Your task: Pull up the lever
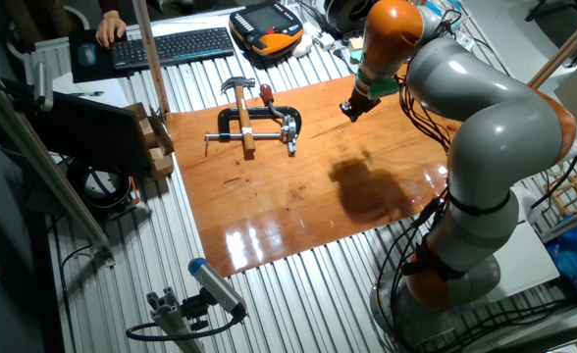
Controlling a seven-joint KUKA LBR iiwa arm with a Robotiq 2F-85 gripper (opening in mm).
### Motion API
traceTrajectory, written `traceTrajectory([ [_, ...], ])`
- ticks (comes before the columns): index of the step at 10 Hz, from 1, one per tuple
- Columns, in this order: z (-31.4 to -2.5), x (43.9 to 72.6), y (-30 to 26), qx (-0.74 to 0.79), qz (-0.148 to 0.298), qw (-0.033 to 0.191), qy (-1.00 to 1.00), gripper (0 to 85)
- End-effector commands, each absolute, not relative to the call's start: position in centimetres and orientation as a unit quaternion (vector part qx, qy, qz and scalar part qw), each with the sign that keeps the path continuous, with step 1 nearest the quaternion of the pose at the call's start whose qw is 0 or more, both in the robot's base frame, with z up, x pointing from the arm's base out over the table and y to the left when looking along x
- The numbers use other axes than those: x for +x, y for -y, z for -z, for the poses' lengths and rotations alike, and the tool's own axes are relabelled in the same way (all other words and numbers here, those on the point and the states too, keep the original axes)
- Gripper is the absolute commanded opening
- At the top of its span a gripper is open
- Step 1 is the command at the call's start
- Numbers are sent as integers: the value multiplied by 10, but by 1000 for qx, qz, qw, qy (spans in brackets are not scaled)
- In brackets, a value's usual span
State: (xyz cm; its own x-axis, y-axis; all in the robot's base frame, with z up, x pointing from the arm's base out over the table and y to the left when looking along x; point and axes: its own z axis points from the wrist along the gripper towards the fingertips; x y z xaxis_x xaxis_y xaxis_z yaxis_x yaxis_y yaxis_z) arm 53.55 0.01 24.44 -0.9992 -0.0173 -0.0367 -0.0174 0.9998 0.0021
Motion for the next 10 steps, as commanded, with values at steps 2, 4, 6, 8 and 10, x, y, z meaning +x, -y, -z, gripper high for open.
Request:
traceTrajectory([
  [2,-244,536,0,-14,-4,12,-1000,0],
  [4,-244,536,0,-13,0,10,-1000,0],
  [6,-244,536,0,-15,-1,11,-1000,0],
  [8,-244,536,0,-15,-2,12,-1000,0],
  [10,-244,536,0,-16,-1,14,-1000,0],
])
